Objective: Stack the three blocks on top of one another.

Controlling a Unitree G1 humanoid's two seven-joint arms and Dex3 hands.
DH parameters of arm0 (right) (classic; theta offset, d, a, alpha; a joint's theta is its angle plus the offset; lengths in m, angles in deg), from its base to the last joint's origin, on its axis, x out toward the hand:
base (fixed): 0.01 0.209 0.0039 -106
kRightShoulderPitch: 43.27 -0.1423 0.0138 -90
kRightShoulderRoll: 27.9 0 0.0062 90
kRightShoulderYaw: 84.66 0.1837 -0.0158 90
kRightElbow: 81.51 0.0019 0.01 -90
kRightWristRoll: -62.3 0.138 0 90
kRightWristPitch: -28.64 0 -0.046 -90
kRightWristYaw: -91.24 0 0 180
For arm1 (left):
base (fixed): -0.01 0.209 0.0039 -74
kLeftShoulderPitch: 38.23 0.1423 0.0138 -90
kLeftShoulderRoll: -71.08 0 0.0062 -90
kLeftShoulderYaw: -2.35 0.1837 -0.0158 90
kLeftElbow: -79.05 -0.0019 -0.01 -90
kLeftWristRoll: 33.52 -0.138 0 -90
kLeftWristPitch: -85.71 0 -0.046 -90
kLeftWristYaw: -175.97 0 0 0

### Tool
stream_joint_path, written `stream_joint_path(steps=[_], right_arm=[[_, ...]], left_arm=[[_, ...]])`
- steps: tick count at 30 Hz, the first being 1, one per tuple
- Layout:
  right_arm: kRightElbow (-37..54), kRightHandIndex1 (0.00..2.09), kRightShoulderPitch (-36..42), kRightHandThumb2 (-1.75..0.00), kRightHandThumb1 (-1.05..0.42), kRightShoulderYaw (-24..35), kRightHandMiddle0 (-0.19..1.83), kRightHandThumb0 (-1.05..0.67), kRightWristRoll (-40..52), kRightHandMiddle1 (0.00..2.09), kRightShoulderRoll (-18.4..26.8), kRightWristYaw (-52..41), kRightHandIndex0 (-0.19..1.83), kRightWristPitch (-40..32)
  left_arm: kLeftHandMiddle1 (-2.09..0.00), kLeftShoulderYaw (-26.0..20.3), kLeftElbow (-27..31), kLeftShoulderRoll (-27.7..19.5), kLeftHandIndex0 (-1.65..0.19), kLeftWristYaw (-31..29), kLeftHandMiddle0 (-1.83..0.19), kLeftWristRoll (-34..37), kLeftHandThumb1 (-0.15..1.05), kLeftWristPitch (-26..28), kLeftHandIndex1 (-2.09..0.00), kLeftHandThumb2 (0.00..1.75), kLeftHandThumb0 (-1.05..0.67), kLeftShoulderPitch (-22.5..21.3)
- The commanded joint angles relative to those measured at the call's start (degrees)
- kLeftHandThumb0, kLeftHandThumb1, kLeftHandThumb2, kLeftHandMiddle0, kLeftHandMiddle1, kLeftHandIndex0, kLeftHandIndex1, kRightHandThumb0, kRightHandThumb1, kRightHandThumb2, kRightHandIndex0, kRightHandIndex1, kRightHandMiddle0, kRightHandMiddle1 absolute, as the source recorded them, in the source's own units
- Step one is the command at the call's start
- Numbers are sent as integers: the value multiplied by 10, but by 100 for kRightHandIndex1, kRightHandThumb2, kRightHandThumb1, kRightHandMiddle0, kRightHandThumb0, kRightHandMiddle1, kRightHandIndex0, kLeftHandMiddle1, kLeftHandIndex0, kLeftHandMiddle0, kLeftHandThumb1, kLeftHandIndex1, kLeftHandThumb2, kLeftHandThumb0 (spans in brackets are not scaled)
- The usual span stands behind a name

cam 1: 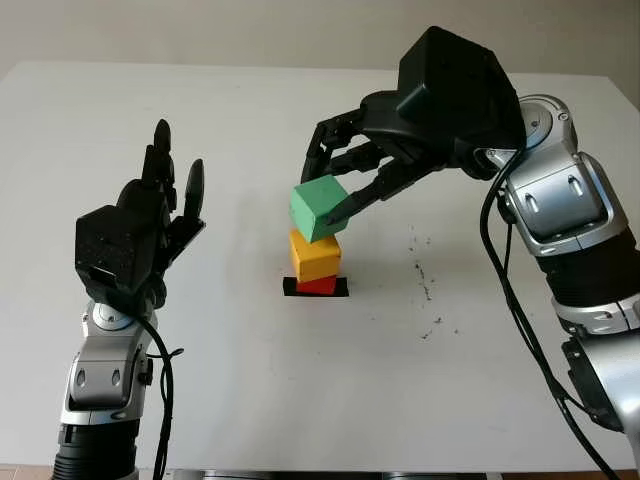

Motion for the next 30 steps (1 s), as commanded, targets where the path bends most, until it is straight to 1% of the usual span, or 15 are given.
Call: stream_joint_path(steps=[1,5,20,30], right_arm=[[2,6,1,-5,-96,-2,35,-51,-2,152,-2,3,39,10],[-2,6,4,-5,-96,-3,35,-52,-2,152,-6,4,40,16],[5,6,4,-5,-96,-10,37,-53,-9,152,-7,5,41,2],[1,6,7,-5,-96,-14,35,-53,-14,152,-4,1,41,16]], left_arm=[[-5,-2,8,-2,15,-1,16,1,105,-5,-5,67,-71,4],[-5,-1,9,-2,15,-1,16,1,105,-3,-5,67,-71,3],[-6,-4,12,2,14,1,16,5,105,3,-5,66,-70,3],[-5,0,5,-4,16,-6,17,0,105,-9,-5,68,-70,5]])
